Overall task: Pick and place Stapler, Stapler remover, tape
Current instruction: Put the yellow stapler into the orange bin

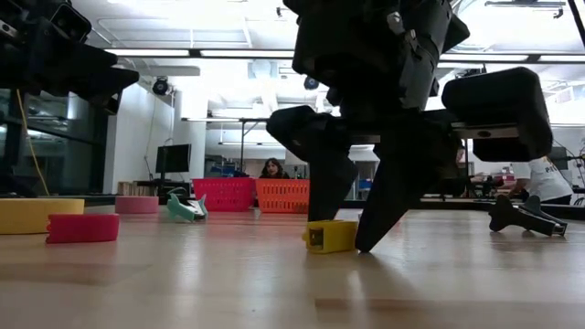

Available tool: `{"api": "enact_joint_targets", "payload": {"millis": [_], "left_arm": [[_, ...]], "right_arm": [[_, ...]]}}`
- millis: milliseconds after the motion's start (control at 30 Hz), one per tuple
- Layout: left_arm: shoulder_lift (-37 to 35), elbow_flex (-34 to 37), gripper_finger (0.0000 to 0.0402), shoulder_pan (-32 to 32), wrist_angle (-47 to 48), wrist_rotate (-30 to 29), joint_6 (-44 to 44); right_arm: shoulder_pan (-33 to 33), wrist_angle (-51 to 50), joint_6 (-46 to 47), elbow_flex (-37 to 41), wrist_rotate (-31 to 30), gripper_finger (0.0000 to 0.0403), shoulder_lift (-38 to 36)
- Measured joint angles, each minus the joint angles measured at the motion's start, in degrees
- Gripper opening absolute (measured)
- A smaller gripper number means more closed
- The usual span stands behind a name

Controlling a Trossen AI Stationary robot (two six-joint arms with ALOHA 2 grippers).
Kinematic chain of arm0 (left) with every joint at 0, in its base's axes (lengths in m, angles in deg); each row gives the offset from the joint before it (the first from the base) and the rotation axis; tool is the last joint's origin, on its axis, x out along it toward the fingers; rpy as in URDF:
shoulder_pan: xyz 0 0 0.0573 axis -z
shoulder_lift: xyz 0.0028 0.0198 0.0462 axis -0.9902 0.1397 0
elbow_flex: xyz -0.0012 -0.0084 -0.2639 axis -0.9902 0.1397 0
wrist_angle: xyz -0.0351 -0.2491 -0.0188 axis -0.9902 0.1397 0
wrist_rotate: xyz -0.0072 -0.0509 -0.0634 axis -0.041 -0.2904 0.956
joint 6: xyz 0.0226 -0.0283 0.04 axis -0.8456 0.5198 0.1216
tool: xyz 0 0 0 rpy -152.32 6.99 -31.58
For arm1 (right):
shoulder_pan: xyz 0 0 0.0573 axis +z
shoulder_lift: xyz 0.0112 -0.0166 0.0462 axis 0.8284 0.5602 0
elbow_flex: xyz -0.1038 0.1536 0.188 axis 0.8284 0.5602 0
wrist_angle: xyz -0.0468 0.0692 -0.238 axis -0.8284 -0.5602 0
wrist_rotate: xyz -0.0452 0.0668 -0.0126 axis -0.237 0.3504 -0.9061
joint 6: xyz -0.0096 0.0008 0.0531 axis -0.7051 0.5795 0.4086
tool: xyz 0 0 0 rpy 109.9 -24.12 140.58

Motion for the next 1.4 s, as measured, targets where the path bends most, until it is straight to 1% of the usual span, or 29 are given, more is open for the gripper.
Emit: {"api": "enact_joint_targets", "payload": {"millis": [233, 333, 433, 600, 767, 900, 1000, 1100, 1267, 1400], "left_arm": [[0.0, 0.0, 0.0179, 0.0, 0.0, 0.0, 0.0], [0.0, 0.0, 0.0179, 0.0, 0.0, 0.0, 0.0], [0.0, 0.0, 0.0179, 0.0, 0.0, 0.0, 0.0], [0.0, 0.0, 0.0179, 0.0, 0.0, 0.0, 0.0], [0.0, 0.0, 0.0179, 0.0, 0.0, 0.0, 0.0], [0.0, 0.0, 0.0179, 0.0, 0.1, 0.0, 0.0], [0.0, 0.0, 0.0179, 0.0, 0.1, 0.0, 0.0], [0.0, 0.0, 0.0179, 0.0, 0.2, 0.0, 0.0], [0.0, 0.0, 0.0179, 0.0, 0.2, 0.0, 0.0], [0.0, 0.0, 0.0179, 0.0, 0.2, 0.0, 0.0]], "right_arm": [[0.0, -0.3, 0.9, 0.0, 0.7, 0.0098, 0.0], [0.0, -0.1, 7.1, 0.0, 0.6, 0.0068, 0.0], [-0.6, 0.1, 12.7, 0.0, 2.2, 0.0048, 0.0], [-0.8, 0.2, 18.3, 0.0, 2.4, 0.0048, 0.0], [-1.0, 0.0, 24.1, 0.0, -0.3, 0.0062, -0.1], [-2.4, -0.5, 26.9, 0.0, -2.3, 0.0056, -0.8], [-3.7, -1.7, 27.1, 0.0, -5.1, 0.005, -1.5], [-5.3, -3.9, 27.9, 0.0, -8.7, 0.0053, -3.1], [-9.5, -6.9, 29.0, 0.0, -15.5, 0.0058, -6.6], [-13.1, -7.3, 27.6, 0.0, -19.2, 0.0055, -9.5]]}}
